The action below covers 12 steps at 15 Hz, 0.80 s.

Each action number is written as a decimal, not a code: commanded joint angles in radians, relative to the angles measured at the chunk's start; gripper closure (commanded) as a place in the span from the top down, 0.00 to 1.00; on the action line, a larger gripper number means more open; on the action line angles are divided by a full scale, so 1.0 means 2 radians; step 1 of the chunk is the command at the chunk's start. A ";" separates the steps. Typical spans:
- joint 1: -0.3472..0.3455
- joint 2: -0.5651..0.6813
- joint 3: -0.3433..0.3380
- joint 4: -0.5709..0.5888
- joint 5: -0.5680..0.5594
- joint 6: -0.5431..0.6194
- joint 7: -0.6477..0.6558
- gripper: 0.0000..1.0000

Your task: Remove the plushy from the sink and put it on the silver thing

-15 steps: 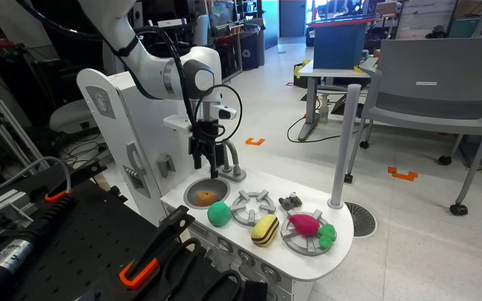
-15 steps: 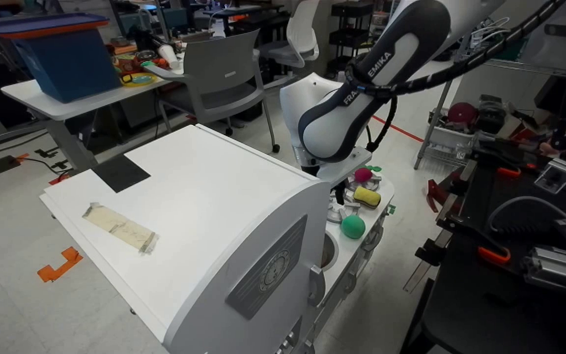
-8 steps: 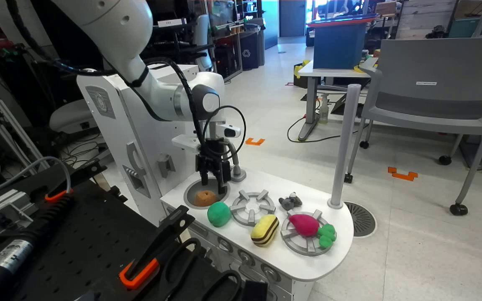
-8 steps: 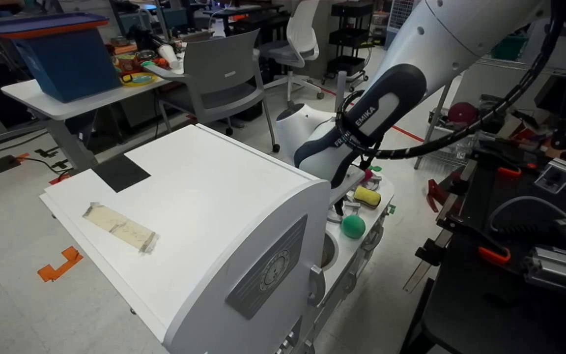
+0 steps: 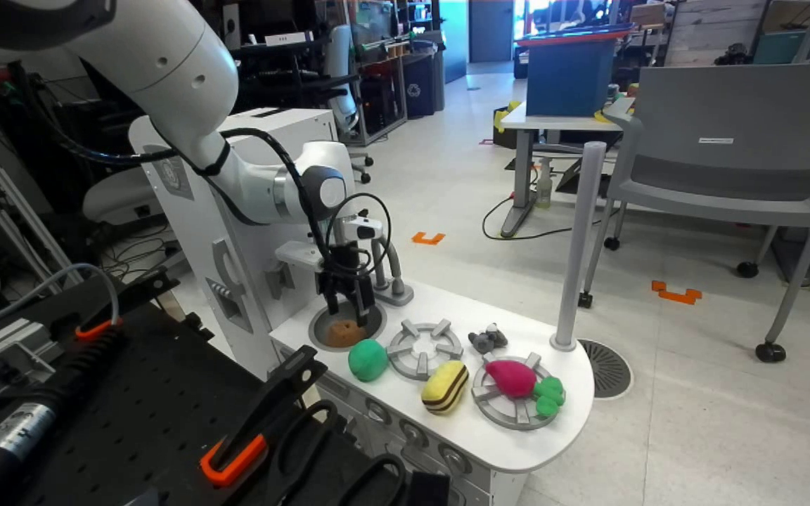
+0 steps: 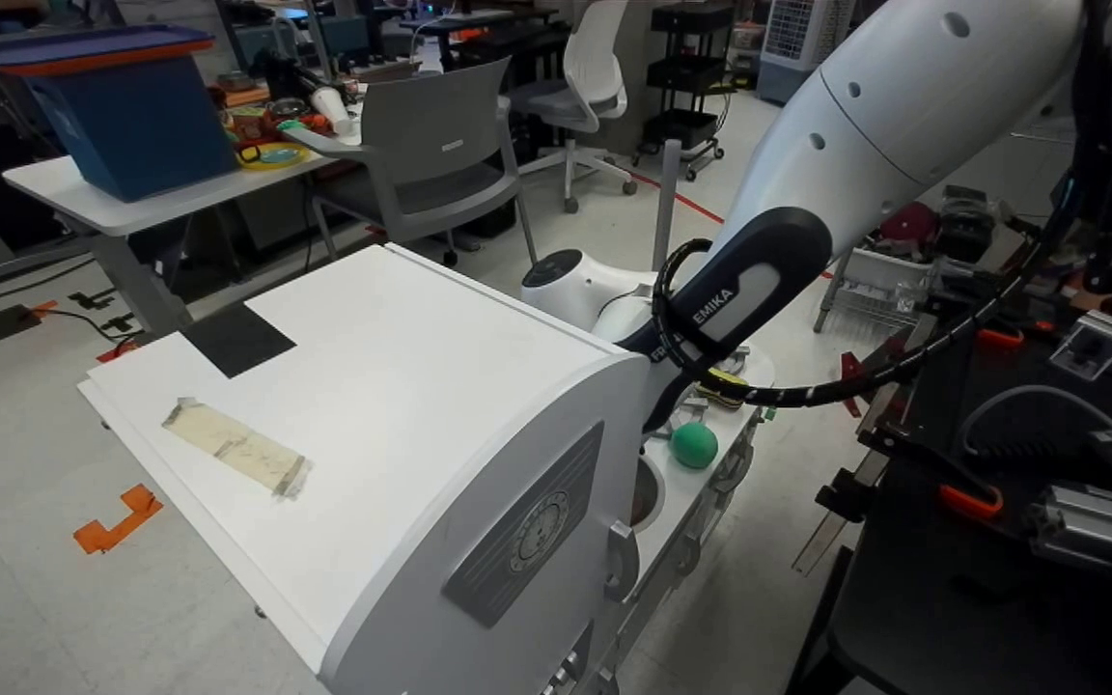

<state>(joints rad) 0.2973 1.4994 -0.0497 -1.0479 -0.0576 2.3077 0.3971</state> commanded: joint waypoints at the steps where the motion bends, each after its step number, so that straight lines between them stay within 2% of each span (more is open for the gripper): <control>1: 0.003 -0.001 0.005 0.001 0.001 0.035 -0.009 1.00; 5: -0.003 -0.001 0.006 -0.012 0.005 0.047 -0.011 1.00; 12: -0.020 0.000 0.033 -0.053 0.024 0.092 -0.025 1.00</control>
<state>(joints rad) 0.2852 1.4985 -0.0174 -1.1323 -0.0456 2.4414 0.3889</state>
